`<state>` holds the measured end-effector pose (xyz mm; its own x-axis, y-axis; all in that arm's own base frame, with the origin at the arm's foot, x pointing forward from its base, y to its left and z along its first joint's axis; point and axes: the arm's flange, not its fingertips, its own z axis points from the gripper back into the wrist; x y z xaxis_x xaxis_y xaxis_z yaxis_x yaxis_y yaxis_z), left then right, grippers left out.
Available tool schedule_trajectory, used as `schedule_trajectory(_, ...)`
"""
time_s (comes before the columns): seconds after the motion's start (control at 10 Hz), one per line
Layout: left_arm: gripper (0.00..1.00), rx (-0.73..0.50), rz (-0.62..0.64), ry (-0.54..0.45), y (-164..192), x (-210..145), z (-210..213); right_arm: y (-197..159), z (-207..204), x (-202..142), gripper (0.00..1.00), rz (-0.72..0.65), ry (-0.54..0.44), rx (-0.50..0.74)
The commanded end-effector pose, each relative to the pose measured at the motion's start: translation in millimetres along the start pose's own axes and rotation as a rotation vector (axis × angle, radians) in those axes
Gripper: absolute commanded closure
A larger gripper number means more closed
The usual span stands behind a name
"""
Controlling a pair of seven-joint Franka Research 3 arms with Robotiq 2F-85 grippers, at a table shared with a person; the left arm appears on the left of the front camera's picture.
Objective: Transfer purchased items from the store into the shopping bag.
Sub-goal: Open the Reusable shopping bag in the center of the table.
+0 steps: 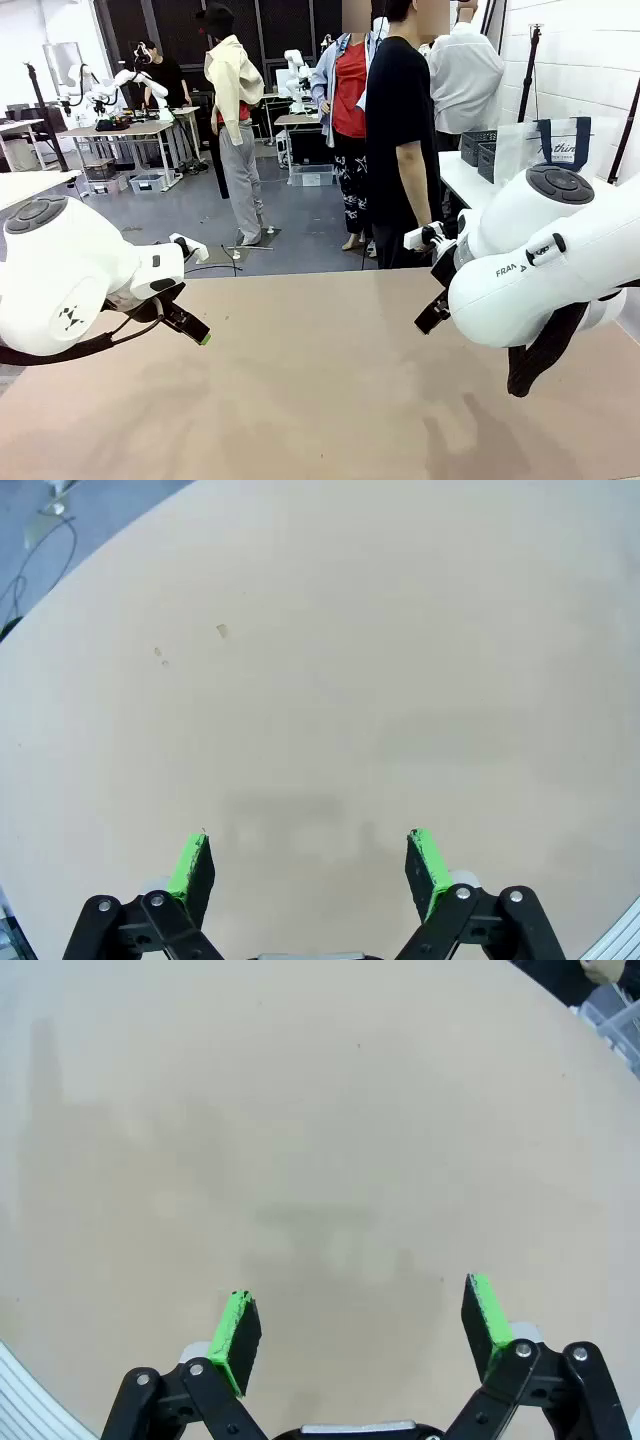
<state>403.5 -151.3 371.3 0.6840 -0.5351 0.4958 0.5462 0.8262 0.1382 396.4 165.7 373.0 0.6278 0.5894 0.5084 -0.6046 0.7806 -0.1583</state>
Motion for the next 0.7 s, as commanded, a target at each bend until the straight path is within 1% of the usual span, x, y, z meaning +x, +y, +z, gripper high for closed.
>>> schedule_trajectory(0.0, 0.0, 0.0, 0.0, 0.0, 0.0, 0.0, 0.0, 0.0, 0.0, 0.0, 0.0, 0.0, 0.0, 0.0)
schedule_trajectory(0.6, 0.0, 0.0, 0.0, 0.0, 0.0, 0.0, 0.0, 0.0, 0.0, 0.0, 0.0, 0.0, 0.0, 0.0)
